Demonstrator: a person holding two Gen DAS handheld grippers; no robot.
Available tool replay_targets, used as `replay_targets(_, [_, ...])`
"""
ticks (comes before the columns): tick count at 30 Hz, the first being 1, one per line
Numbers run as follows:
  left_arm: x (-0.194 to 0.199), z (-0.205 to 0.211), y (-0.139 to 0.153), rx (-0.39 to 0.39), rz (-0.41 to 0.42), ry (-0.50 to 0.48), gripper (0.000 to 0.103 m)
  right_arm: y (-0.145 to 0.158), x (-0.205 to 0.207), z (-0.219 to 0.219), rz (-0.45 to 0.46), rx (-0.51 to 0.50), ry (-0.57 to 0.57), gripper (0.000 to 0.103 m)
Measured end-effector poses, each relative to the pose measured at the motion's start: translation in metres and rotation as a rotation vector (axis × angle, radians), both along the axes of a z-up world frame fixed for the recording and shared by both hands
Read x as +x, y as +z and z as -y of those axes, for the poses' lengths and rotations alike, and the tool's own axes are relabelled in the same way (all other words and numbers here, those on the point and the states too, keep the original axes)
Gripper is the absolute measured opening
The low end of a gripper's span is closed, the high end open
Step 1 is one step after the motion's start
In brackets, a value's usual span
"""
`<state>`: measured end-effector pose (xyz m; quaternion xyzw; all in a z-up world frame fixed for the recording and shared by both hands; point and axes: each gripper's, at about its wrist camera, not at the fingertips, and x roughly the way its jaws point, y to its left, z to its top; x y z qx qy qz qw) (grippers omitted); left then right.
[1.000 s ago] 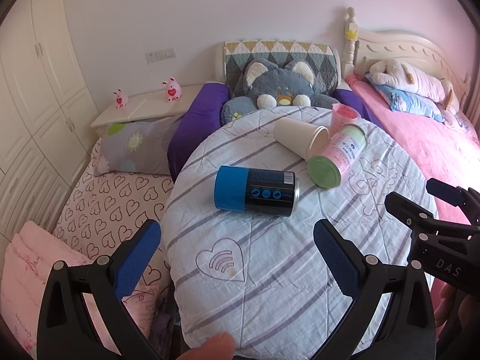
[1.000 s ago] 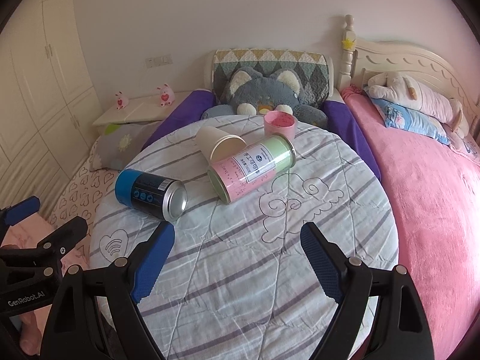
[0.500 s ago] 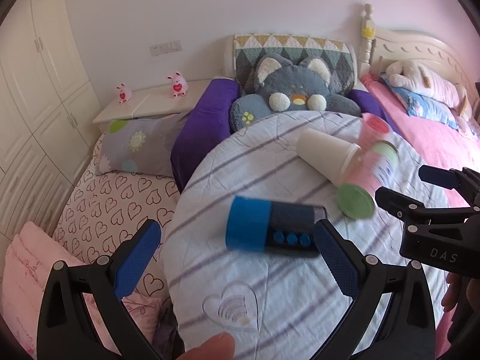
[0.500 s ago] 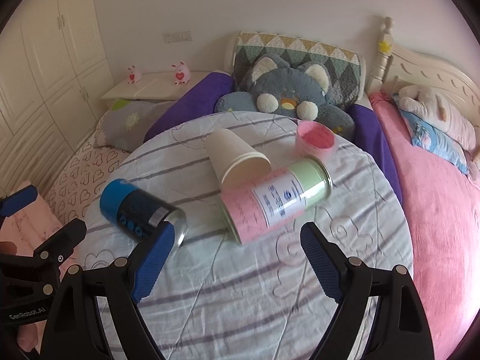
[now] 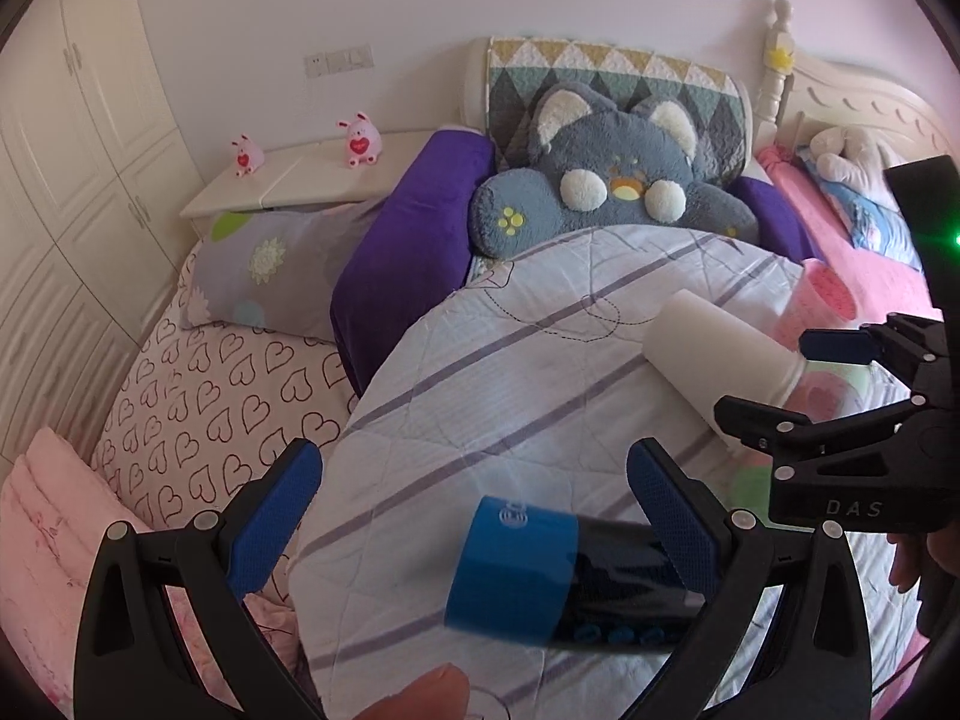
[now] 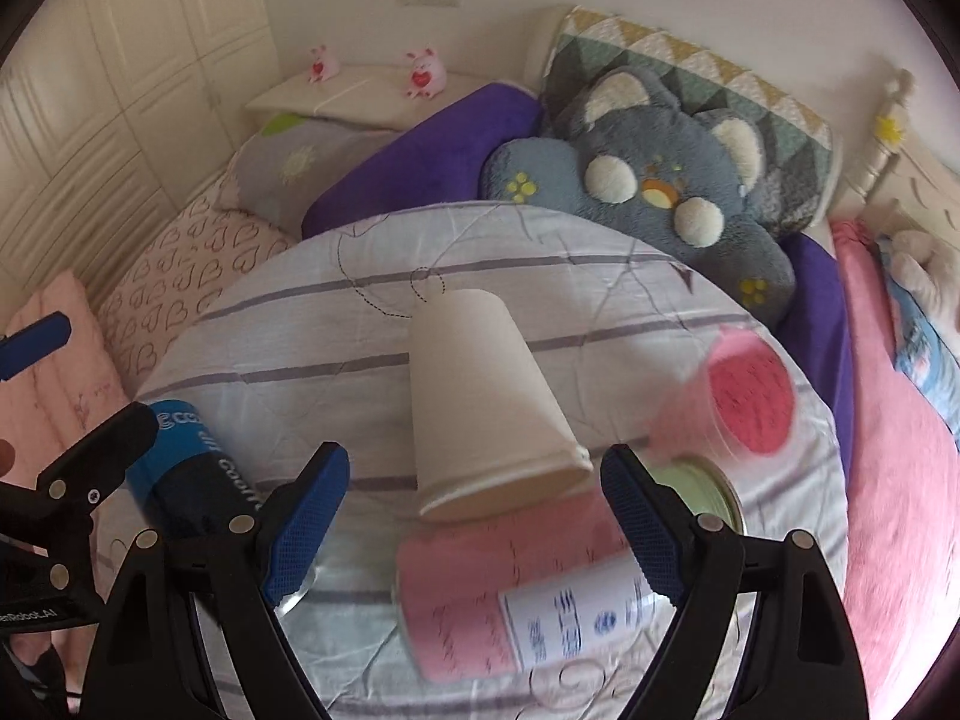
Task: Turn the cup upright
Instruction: 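Close the right tool around the body of the white paper cup, then lift the white cup with the right tool and carry it toward the left tool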
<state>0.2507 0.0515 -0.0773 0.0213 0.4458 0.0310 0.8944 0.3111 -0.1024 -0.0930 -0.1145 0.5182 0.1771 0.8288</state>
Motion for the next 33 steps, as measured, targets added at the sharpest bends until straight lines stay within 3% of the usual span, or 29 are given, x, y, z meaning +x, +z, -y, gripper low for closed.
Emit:
replay_targets(9, [0.012, 0.002, -0.012, 0.005, -0.03, -0.003, 0.103, -0.021, 0.025, 0.004, -0.09, 0.049, 0.014, 0.086])
replay_targets(12, [0.013, 0.002, -0.012, 0.007, -0.028, -0.004, 0.103, -0.026, 0.026, 0.002, -0.101, 0.035, 0.025, 0.068])
replay_targets(20, [0.01, -0.001, -0.01, 0.011, -0.023, -0.002, 0.103, -0.025, 0.026, -0.001, -0.098, 0.032, 0.037, 0.067])
replay_targets(27, [-0.004, -0.007, 0.001, 0.015, -0.01, 0.01, 0.103, -0.003, 0.018, -0.002, -0.061, 0.095, 0.035, 0.067])
replay_targets(33, [-0.028, -0.007, 0.019, 0.02, 0.024, 0.012, 0.103, 0.029, -0.012, 0.0, -0.012, 0.118, 0.045, 0.067])
